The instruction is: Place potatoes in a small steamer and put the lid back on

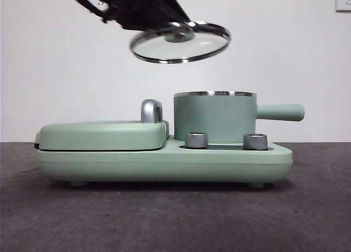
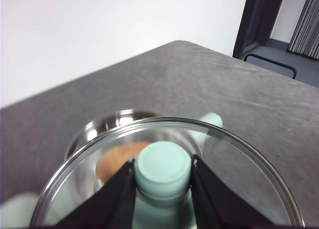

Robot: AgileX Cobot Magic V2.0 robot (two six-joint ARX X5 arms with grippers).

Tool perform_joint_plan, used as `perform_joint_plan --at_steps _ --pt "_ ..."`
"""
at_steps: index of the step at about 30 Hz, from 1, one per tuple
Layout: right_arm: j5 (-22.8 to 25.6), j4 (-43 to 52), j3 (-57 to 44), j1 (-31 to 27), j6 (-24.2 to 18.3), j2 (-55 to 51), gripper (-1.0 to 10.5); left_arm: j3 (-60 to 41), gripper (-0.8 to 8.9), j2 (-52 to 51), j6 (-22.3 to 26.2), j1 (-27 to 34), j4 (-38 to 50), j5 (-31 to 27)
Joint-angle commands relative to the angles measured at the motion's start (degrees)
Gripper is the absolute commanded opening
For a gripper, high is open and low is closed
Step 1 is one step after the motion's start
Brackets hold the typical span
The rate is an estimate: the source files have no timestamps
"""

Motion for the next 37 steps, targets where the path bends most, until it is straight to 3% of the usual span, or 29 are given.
perform_joint_plan --at_steps 1,7,13,18,37 --pt "0.00 -0.22 0.31 0.35 0.92 0.07 2.1 6.12 0.09 4.20 3.28 -0.66 2.78 0.04" --pt "-0.02 -0.24 0.31 0.35 0.90 0.09 2.1 14.86 0.09 12.90 3.98 -0.70 2.80 0.04" --pt "-0.02 -0.26 0.31 0.35 0.94 0.09 2.1 19.67 0.09 18.62 7.61 -0.85 2.82 0.04" --pt "-0.02 -0.26 0.31 0.35 0.98 0.09 2.1 20.55 0.09 21.70 9.40 -0.85 3.23 0.04" --pt "0.09 -1.49 0.31 0.33 1.03 0.09 2.1 20.55 0.09 26.16 8.90 -0.96 5.79 1.46"
